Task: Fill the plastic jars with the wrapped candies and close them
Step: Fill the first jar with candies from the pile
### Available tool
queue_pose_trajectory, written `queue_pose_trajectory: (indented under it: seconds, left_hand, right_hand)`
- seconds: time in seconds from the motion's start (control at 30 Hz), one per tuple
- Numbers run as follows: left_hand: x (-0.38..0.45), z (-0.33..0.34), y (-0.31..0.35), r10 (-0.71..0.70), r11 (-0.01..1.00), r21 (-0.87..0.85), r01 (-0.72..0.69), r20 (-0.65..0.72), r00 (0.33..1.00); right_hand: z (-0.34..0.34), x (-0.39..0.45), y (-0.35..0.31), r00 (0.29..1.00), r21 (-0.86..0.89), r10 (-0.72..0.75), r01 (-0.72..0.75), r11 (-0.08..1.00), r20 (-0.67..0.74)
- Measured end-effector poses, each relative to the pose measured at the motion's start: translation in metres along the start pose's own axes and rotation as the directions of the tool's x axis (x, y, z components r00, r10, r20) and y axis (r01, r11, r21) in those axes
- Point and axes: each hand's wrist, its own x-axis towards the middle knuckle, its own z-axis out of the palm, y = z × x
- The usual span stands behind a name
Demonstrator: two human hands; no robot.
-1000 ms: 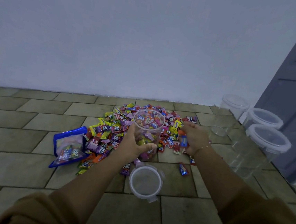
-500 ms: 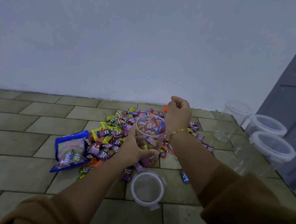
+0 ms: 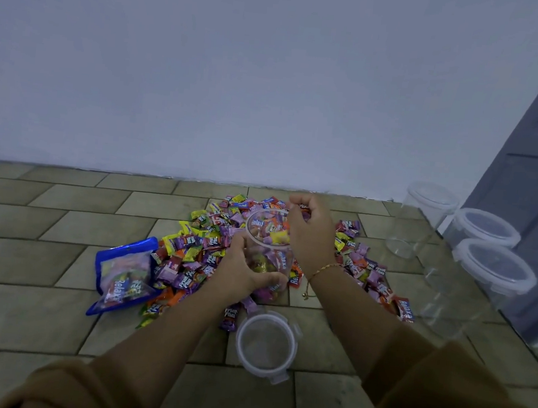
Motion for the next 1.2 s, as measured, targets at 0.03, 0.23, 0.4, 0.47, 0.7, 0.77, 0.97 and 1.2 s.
queue_pose_trajectory:
  seconds: [0.03, 0.23, 0.4, 0.47, 0.7, 0.77, 0.97, 1.2]
  left_hand:
    - [-0.001, 0.000, 0.001, 0.003, 1.000, 0.005, -0.003, 0.000, 1.000]
    - [-0.003, 0.000, 0.003, 0.016, 1.000, 0.020, -0.016, -0.005, 1.000]
    - [-0.003, 0.002, 0.002, 0.040, 0.999, 0.020, -0.039, -0.019, 0.999]
    - [-0.003, 0.001, 0.002, 0.033, 0.999, 0.028, -0.032, -0.016, 0.999]
    - [-0.008, 0.005, 0.008, 0.043, 0.997, 0.066, -0.040, -0.042, 0.998]
    - [-0.009, 0.005, 0.008, 0.043, 0.997, 0.070, -0.040, -0.044, 0.998]
    - [-0.006, 0.005, 0.002, 0.033, 0.997, 0.076, -0.028, -0.062, 0.998]
    - [-0.002, 0.004, -0.001, 0.036, 0.996, 0.087, -0.031, -0.054, 0.998]
  right_hand:
    - [0.000, -0.001, 0.001, 1.000, -0.017, -0.020, 0.020, 1.000, 0.004]
    - [-0.004, -0.004, -0.002, 0.976, -0.173, -0.170, 0.193, 0.966, 0.137]
    - [-0.005, -0.009, 0.001, 0.940, -0.275, -0.218, 0.289, 0.917, 0.262]
    - [-0.006, -0.012, 0.002, 0.926, -0.269, -0.258, 0.332, 0.904, 0.274]
    - [-0.026, -0.038, 0.041, 0.981, -0.207, -0.191, 0.181, 0.962, -0.031]
    - [-0.038, -0.047, 0.069, 0.990, -0.370, -0.133, 0.106, 0.923, -0.050]
    - [-0.071, -0.068, 0.117, 0.982, -0.855, 0.181, -0.057, 0.516, 0.044]
    - [-0.075, -0.055, 0.122, 0.962, -0.895, 0.239, 0.009, 0.447, 0.129]
